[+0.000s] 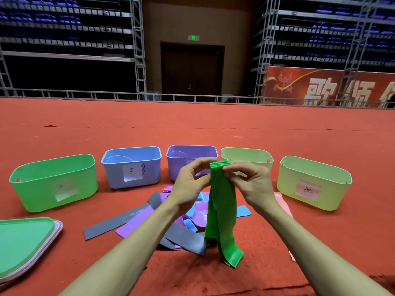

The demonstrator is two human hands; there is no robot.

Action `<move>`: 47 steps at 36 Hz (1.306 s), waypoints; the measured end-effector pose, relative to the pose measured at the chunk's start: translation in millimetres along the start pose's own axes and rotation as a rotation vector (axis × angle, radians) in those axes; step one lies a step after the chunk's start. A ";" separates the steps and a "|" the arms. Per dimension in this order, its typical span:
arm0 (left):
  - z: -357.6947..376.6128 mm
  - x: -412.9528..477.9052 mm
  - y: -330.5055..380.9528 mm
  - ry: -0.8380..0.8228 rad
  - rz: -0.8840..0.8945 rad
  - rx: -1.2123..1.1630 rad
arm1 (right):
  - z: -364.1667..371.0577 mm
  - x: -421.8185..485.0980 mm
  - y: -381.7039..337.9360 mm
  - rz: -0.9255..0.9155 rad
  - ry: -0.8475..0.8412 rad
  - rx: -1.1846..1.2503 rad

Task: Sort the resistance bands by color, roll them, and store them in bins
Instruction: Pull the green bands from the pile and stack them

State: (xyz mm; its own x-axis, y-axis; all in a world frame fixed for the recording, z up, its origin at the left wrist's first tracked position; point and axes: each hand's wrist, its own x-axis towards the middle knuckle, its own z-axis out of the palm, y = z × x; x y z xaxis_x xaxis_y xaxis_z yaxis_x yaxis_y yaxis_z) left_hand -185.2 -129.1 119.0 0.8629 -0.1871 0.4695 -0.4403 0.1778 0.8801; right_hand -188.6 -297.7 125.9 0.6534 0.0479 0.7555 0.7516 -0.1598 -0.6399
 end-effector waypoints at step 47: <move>9.9 0.1 -5.4 -0.057 -0.022 -0.119 | -2.5 -8.4 15.5 0.010 0.035 -0.019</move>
State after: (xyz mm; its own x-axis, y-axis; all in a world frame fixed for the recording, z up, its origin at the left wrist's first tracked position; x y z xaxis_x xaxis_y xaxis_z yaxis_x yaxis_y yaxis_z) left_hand -185.3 -139.7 114.9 0.8551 -0.2459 0.4564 -0.3860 0.2857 0.8771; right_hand -182.6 -303.1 110.0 0.6572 0.0118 0.7537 0.7429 -0.1791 -0.6450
